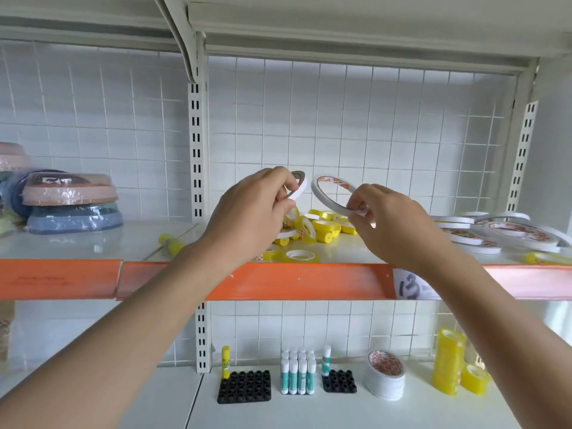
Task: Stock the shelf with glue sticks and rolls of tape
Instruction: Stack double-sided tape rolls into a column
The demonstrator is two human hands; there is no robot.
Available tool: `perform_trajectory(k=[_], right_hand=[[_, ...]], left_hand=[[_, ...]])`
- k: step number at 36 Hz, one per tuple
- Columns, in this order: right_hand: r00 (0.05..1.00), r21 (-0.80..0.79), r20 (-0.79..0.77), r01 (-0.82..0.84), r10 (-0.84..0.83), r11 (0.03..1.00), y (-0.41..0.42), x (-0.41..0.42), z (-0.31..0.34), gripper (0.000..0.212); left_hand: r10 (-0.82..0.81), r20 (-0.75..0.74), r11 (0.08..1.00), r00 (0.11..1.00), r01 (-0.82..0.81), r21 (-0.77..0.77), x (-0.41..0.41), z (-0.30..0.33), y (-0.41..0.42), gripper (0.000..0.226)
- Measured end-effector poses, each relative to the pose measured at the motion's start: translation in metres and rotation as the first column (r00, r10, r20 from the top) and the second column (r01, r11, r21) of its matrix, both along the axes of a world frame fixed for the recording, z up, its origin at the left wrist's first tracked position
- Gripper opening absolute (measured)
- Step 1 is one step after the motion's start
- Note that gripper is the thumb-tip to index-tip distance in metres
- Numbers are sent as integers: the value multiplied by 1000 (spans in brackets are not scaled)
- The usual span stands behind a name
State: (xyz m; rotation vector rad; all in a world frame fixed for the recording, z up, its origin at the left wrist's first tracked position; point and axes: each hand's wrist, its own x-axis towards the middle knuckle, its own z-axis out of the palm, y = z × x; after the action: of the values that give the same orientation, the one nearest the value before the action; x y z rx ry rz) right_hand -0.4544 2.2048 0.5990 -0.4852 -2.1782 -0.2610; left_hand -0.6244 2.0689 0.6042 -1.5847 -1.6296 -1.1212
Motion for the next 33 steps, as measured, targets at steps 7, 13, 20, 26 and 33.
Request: perform_trajectory(k=[7,13,20,26,33], right_hand=[[999,-36,-34,-13,11,999,3,18,-12,8],[994,1,-102,-38,38,999,-7,26,-19,8],[973,-5,-212,-99,96,995,-31,63,-43,11],[958,69,-260,-109,123,992,-45,102,-92,9],[961,68,-257,-89,104,994,-36,140,-170,9]], left_hand=[[-3,-94,997,996,10,74,19,-23,0,16],[-15,-117,996,993,25,81,30,-30,-1,16],[57,-311,988,949,-8,156,61,-52,-23,17],[59,-392,987,918,4,158,91,-95,-46,15],[75,-390,996,918,-53,67,115,-162,-50,43]])
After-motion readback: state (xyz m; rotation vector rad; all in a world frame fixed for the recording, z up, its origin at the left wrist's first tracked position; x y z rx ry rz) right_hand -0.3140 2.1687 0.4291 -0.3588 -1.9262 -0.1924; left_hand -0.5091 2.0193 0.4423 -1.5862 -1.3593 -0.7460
